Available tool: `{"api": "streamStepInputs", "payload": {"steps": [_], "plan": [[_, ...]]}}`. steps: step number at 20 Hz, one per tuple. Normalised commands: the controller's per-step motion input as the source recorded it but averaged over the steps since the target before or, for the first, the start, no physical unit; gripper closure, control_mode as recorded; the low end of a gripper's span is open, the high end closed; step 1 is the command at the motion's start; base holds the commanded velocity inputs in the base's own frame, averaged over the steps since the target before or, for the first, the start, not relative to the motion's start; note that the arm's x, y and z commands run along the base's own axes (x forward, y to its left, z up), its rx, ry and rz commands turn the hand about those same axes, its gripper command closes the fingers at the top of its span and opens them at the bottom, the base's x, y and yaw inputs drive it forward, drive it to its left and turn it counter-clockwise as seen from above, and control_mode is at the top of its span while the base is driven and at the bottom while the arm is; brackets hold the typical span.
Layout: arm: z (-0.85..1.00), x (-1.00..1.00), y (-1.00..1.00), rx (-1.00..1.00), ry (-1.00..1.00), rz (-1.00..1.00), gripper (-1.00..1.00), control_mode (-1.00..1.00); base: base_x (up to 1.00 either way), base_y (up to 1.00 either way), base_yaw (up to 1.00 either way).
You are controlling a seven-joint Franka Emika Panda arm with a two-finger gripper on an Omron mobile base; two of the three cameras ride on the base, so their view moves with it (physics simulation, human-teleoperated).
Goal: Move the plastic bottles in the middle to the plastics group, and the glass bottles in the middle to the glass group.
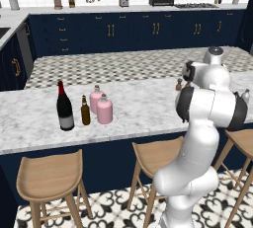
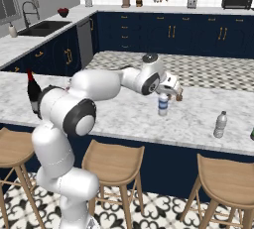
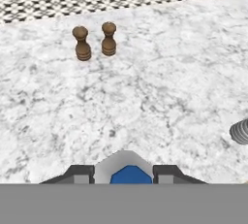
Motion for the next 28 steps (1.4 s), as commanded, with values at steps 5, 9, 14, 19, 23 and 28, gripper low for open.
{"api": "streamStepInputs", "payload": {"steps": [5, 9, 14, 19, 23, 28], "plan": [[0.00, -0.17, -0.78, 0.00, 0.01, -0.12, 1.00, -1.00, 0.00, 0.00, 0.00], [-0.01, -0.29, -0.43, 0.00, 0.00, -0.07, 1.00, -1.00, 0.00, 0.00, 0.00], [-0.16, -0.11, -0.13, -0.03, 0.03, -0.02, 1.00, -1.00, 0.00, 0.00, 0.00], [-0.05, 0.00, -0.31, -0.02, 0.00, -0.03, 1.00, -1.00, 0.00, 0.00, 0.00], [0.00, 0.00, -0.59, 0.00, 0.00, -0.03, 1.00, -1.00, 0.00, 0.00, 0.00], [-0.01, 0.00, -0.48, 0.00, 0.00, -0.04, 1.00, -1.00, 0.00, 0.00, 0.00]]}}
